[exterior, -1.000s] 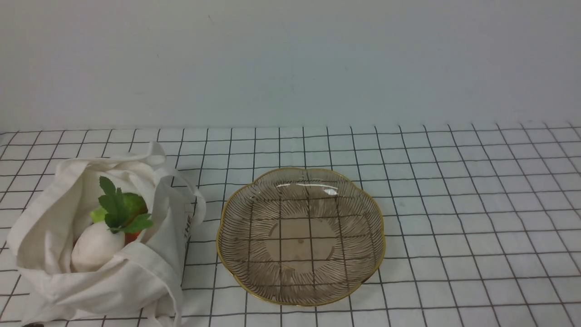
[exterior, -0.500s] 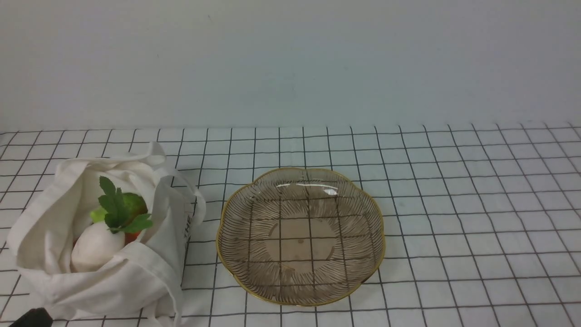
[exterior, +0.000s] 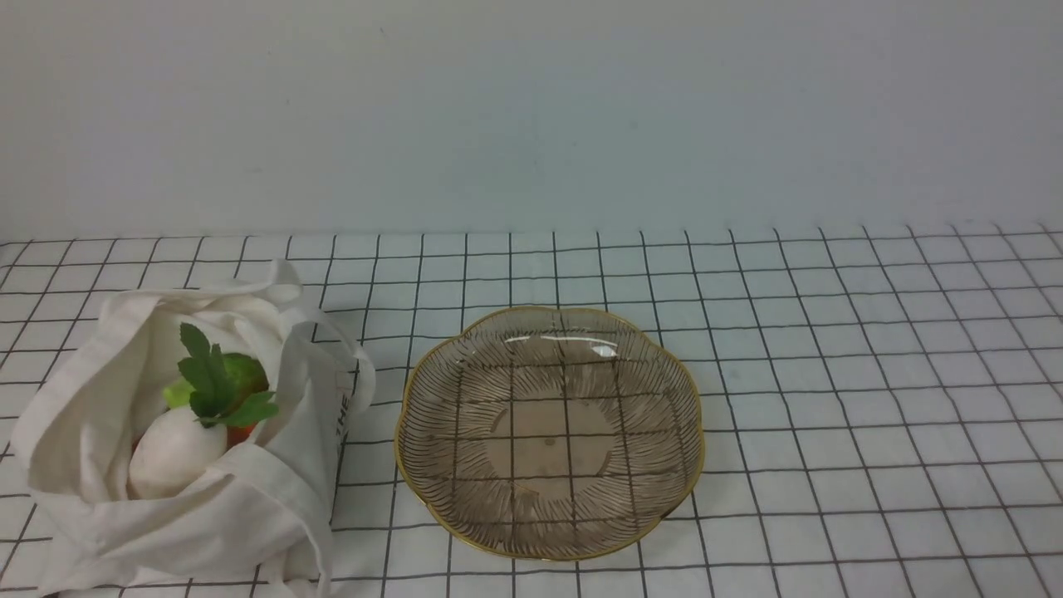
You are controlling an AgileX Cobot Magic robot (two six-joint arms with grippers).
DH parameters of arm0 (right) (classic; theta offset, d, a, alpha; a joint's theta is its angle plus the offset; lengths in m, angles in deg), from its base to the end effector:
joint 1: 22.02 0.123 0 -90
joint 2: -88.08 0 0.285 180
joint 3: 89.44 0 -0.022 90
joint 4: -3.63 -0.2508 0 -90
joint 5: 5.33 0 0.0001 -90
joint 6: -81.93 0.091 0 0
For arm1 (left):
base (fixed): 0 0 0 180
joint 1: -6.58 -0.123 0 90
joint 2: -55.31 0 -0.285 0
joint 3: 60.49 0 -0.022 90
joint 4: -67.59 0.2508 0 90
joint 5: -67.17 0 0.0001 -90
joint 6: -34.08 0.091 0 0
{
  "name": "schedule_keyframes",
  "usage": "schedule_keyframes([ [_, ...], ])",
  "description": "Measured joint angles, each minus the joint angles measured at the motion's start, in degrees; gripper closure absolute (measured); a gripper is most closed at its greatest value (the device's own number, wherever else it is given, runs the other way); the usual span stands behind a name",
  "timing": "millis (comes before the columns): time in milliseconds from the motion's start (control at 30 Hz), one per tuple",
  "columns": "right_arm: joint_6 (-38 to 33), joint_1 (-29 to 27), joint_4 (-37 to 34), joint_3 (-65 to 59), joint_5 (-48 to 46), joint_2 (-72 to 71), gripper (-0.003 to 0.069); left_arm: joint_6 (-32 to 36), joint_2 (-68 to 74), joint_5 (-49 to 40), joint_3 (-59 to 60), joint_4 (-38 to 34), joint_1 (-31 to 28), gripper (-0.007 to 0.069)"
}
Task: Take vegetables from bag on white checkered tablecloth place on plate.
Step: 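Reach the gripper into the cloth bag toward the vegetables inside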
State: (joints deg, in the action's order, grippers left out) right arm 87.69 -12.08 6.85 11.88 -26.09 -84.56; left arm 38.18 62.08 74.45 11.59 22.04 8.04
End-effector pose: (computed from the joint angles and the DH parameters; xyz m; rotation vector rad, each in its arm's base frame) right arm 0.0526 0.0074 0.1724 -0.1032 1.8627 0.1347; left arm 0.0460 0.0070 0.2520 -0.5190 1.2029 -0.5793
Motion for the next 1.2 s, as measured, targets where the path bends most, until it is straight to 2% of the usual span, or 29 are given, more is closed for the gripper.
schedule_keyframes([
  [67,0.0,0.0,0.0,0.0,0.0,0.0,0.0673,4.4,1.8,-4.7,-6.2,5.5,0.0,0.0632],
  [100,0.0,0.0,0.0,0.0,0.0,0.0,0.0673,7.1,4.4,-9.8,-11.3,9.3,0.0,0.0632],
  [200,0.0,0.0,0.0,0.0,0.0,0.0,0.0673,10.5,9.3,-17.5,-16.5,13.5,0.0,0.0632],
  [233,0.0,0.0,0.0,0.0,0.0,0.0,0.0673,12.1,13.5,-22.9,-19.6,15.9,0.0,0.0632],
  [333,0.0,0.0,0.0,0.0,0.0,0.0,0.0673,13.2,26.0,-38.1,-26.1,21.3,0.0,0.0632],
  [467,0.0,0.0,0.0,0.0,0.0,0.0,0.0673,13.6,41.5,-50.2,-32.1,26.5,0.0,0.0632],
  [600,0.0,0.0,0.1,0.0,0.0,0.0,0.0673,15.5,52.5,-53.7,-36.6,28.6,0.0,0.0621],
  [733,0.0,0.0,0.1,0.0,0.0,0.0,0.0673,17.1,58.7,-51.0,-38.6,29.1,0.0,0.0574],
  [800,0.0,0.0,0.1,0.0,0.0,0.0,0.0673,17.4,61.3,-48.5,-38.8,29.4,0.0,0.0537],
  [867,0.0,0.0,0.1,0.0,0.0,0.0,0.0673,18.2,64.4,-45.1,-39.1,29.6,0.0,0.0461],
  [1067,0.0,0.0,0.1,0.0,0.0,0.0,0.0673,22.7,70.5,-40.7,-39.1,30.2,0.0,0.0183],
  [1100,0.0,0.0,0.1,0.0,0.0,0.0,0.0673,22.8,70.7,-40.7,-39.1,30.2,0.0,0.0183],
  [1167,0.0,0.0,0.1,0.0,0.0,0.0,0.0673,23.7,73.1,-39.4,-39.1,30.1,0.0,0.0057],
  [1200,0.0,0.0,0.1,0.0,0.0,0.0,0.0673,23.8,73.6,-39.3,-39.1,30.1,0.0,0.0036],
])
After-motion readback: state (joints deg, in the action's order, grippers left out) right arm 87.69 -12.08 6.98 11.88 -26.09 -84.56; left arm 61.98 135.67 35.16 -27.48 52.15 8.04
